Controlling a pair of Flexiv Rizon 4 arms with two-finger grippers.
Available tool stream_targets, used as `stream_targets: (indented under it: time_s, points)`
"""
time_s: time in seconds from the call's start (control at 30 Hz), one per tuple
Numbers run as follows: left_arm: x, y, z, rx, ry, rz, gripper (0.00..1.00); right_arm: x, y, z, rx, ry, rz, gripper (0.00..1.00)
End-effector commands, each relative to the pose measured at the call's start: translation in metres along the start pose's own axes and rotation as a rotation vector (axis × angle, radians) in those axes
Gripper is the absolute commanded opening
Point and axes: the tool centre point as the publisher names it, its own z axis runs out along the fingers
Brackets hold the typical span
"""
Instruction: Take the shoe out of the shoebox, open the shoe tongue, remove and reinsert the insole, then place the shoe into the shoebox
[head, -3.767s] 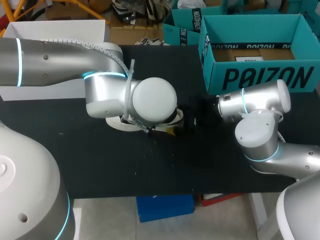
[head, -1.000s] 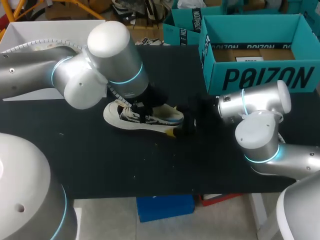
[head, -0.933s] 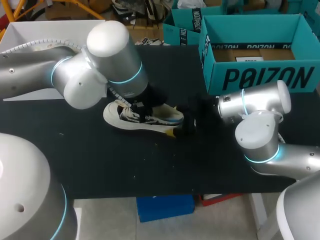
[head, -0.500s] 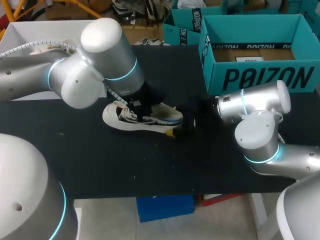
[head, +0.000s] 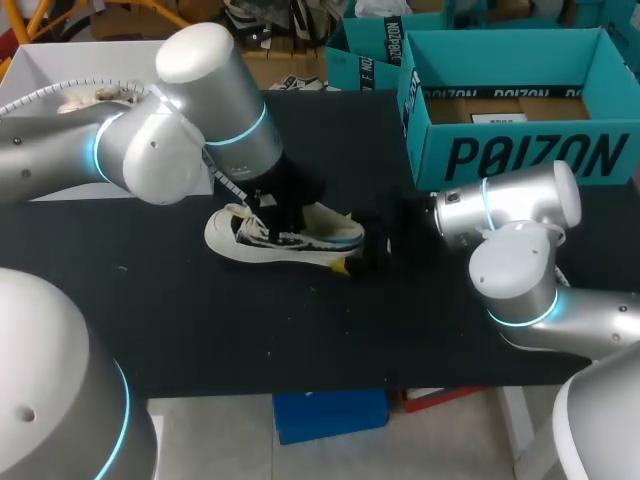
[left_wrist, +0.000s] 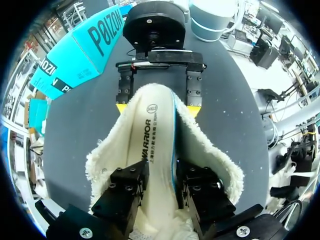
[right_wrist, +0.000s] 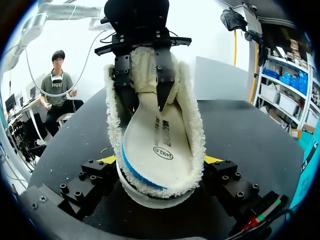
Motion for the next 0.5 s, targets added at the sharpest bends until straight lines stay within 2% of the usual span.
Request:
stream_targets:
  time_s: [0.03, 0.37, 0.5]
  points:
    - [0.0009, 0.0045, -0.0057, 0.0, 0.007, 0.004, 0.37, -0.0059, -0.0076, -0.0007, 0.001, -0.003, 0.002, 0.0]
    - [0.001, 0.002, -0.0121, 0.069, 0.08, 0.036, 0.4, -0.0059, -0.0076, -0.0007, 0.001, -0.003, 0.002, 0.0]
    - [0.0007, 0.0014, -0.0115, 0.057, 0.078, 0.043, 0.4, -0.0059, -0.0076, -0.0007, 0.001, -0.003, 0.002, 0.0]
